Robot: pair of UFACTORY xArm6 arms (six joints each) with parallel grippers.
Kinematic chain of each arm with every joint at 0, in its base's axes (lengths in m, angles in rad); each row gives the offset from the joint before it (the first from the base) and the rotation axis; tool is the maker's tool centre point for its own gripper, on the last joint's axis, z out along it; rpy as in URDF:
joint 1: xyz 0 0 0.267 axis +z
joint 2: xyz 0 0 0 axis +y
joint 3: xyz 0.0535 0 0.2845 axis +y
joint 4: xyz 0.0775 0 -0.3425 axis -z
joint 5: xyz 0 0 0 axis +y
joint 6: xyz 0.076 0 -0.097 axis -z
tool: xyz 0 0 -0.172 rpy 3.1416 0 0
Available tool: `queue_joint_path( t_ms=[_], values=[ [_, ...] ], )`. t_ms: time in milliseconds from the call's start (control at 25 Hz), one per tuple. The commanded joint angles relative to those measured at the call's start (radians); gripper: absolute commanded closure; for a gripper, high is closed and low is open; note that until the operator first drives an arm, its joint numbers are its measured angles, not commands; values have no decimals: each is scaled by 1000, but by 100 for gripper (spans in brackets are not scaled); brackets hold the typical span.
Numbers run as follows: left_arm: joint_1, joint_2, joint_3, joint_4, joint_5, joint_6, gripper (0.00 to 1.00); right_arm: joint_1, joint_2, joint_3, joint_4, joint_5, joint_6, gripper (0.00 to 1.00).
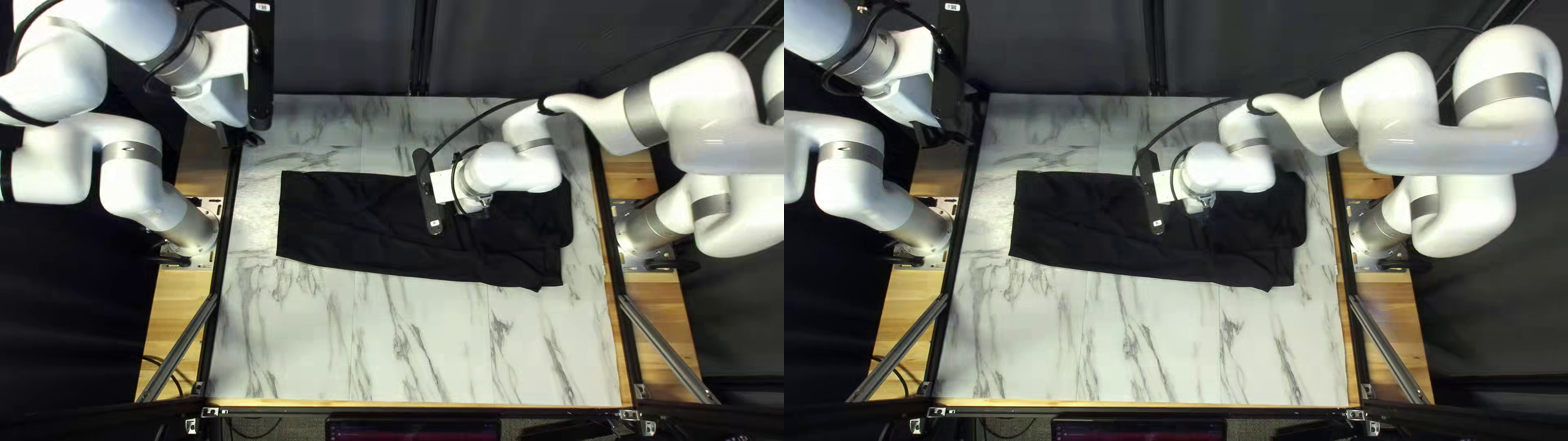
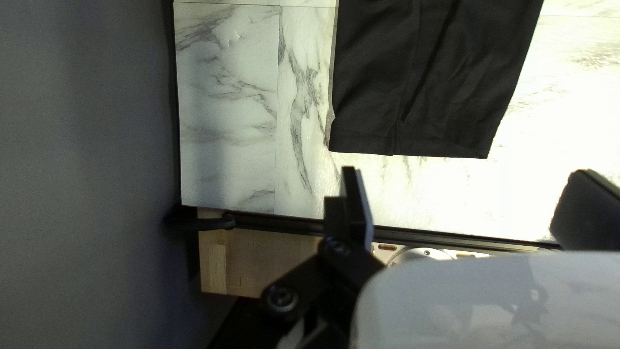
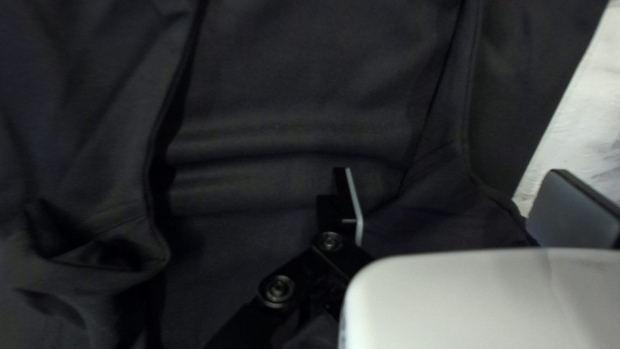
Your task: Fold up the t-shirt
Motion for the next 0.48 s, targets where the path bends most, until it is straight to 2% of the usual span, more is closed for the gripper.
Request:
queue_joint_path(
  t_ms=[40, 80, 480],
  values=[
    [0, 0, 0, 0, 0, 0, 0, -20, 14, -5, 31, -8, -49, 97],
    [0, 0, 0, 0, 0, 0, 0, -19, 15, -9, 35, -6, -53, 100],
    [0, 0, 0, 0, 0, 0, 0, -6, -7, -15, 23, 18, -37, 100]
  ],
)
